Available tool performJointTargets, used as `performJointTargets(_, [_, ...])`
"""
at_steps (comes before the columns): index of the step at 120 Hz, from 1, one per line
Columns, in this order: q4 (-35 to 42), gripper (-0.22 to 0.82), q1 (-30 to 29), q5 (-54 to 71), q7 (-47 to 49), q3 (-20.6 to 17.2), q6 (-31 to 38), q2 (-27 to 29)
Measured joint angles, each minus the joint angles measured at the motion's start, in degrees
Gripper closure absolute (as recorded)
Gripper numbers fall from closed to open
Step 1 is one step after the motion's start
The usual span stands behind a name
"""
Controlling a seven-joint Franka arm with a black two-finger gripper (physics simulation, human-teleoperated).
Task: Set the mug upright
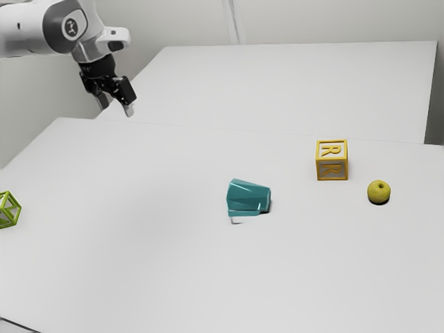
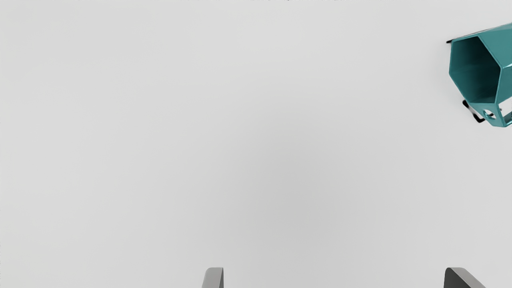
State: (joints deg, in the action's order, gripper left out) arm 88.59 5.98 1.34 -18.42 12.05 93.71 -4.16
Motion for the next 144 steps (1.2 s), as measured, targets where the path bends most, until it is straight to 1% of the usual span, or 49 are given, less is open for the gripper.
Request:
performJointTargets(17, [3.89, 0.00, -0.19, -0.87, 0.34, 0.28, 1.01, 2.42])
performJointTargets(29, [8.57, 0.00, 0.99, -5.25, 0.61, 2.12, 1.98, 4.17])
performJointTargets(36, [12.07, 0.00, 1.50, -8.88, 0.74, 3.08, 2.82, 5.24])
performJointTargets(47, [20.65, 0.00, 1.01, -14.15, 0.92, 3.50, 5.52, 9.02])
performJointTargets(59, [24.67, 0.00, -0.43, -20.31, 1.10, 3.53, 7.83, 9.58])
performJointTargets(77, [27.23, 0.00, 0.13, -29.63, 1.34, 3.18, 11.85, 7.20])
performJointTargets(95, [28.58, 0.00, 2.43, -36.33, 1.73, 3.07, 16.34, 3.74])
performJointTargets(124, [28.24, 0.00, 8.50, -45.55, 2.33, 3.00, 22.86, -3.09])
performJointTargets(137, [27.69, 0.00, 9.46, -49.83, 2.48, 2.86, 24.93, -5.91])
performJointTargets(144, [26.02, 0.00, 9.77, -51.08, 2.54, 2.22, 25.89, -7.74])
